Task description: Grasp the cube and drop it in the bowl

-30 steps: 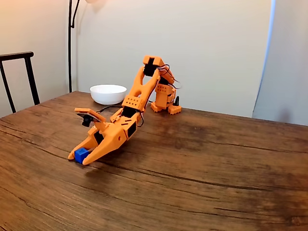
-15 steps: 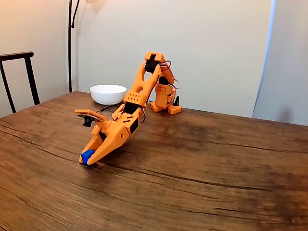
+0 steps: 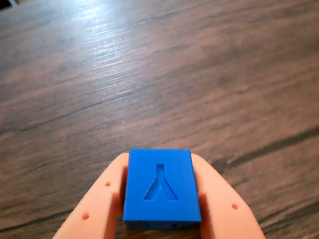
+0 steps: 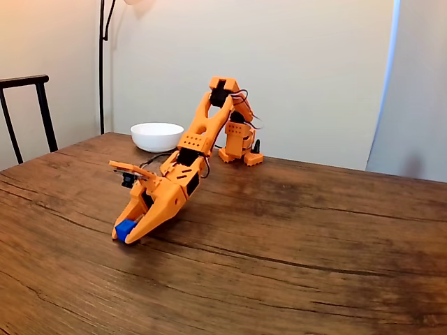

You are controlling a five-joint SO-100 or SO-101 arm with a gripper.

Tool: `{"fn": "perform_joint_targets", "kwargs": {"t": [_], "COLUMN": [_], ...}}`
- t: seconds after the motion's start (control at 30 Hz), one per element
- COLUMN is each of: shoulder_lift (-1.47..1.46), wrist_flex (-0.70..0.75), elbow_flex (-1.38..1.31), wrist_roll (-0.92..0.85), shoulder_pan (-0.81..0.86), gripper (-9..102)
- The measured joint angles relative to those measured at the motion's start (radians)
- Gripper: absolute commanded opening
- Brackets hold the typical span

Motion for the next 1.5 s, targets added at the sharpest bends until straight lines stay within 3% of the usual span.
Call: {"fn": "perform_joint_targets", "kwargs": {"t": [0.17, 0.7, 0.87, 1.5], "shoulder_lift": [0.084, 0.569, 0.776, 1.740], "wrist_flex": [0.063, 0.635, 0.796, 0.825], "elbow_flex": [0.002, 0.008, 0.126, 0.966], "wrist_roll": [0.089, 0.324, 0.350, 0.353], "shoulder_pan": [0.032, 0.166, 0.235, 0.520], "gripper": [5, 5, 5, 5]}}
